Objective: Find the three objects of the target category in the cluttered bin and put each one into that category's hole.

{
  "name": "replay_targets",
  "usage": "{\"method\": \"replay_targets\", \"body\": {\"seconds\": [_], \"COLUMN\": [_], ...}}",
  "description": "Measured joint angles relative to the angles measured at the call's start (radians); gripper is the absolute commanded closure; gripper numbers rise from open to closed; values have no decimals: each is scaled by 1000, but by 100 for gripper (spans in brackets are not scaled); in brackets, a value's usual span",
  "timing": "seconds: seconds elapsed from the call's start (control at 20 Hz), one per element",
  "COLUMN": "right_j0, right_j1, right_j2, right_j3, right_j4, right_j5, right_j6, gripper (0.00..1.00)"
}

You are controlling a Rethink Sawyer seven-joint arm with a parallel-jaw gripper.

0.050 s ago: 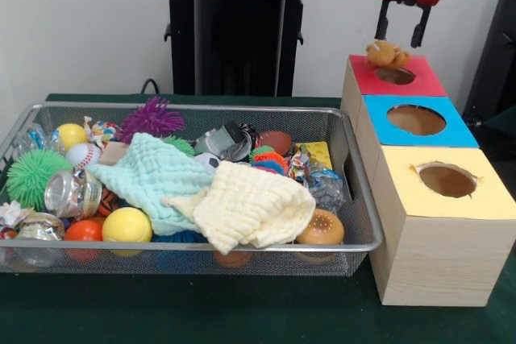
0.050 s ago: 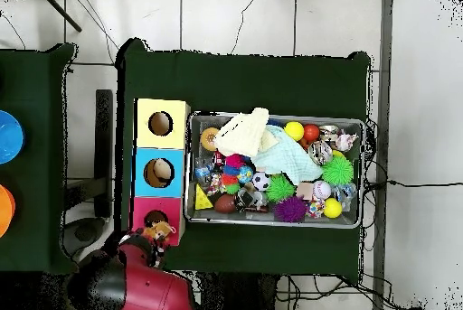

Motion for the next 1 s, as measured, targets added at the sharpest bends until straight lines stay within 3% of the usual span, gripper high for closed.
{"method": "replay_targets", "body": {"seconds": [0.3,0.65,1.0], "right_j0": [61,81,81], "right_j1": [-11,-41,-58], "right_j2": [-60,-102,-127], "right_j3": [-21,-58,-84], "right_j4": [-1,-2,-2], "right_j5": [113,238,259], "right_j6": [43,102,124], "gripper": [0,0,0]}}
